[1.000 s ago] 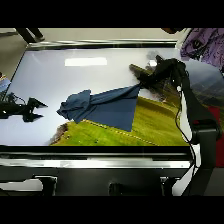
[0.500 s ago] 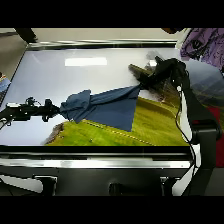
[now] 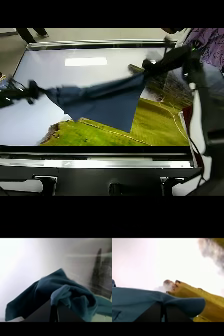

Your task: Fold the clothes and pants, and hang the long-sleeved shirts on hangers.

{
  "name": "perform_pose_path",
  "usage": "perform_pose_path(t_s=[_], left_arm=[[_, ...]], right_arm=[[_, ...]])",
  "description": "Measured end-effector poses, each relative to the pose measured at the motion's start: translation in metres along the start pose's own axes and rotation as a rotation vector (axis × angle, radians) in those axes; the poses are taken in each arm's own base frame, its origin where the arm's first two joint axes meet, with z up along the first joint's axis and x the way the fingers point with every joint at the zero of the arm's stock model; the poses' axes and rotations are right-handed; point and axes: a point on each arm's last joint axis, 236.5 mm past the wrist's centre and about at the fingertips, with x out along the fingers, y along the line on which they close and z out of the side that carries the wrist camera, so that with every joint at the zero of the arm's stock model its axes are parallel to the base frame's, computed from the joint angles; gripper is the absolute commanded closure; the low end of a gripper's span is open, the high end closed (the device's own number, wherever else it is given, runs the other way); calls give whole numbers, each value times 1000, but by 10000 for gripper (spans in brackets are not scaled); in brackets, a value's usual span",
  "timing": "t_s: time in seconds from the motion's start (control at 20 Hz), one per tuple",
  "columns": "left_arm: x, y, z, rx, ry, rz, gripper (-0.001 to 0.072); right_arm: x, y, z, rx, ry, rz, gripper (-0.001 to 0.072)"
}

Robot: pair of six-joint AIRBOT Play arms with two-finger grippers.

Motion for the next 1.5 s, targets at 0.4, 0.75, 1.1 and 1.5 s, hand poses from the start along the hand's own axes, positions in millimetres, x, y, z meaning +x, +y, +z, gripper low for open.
perform_pose_path(t_s=[0.4, 0.75, 1.1, 1.5], left_arm=[[-237, -209, -7, 504, -487, -18, 690], [-356, -267, -92, 651, -777, 15, 690], [-285, -212, -51, 527, -584, 88, 689], [-15, -33, -18, 311, -15, 323, 689]], right_arm=[[-306, 94, 34, -242, -588, 18, 682], [-442, 120, -18, -288, -810, 55, 682], [-282, 71, 13, -160, -447, -43, 681], [30, -37, -3, 51, 13, -104, 680]])
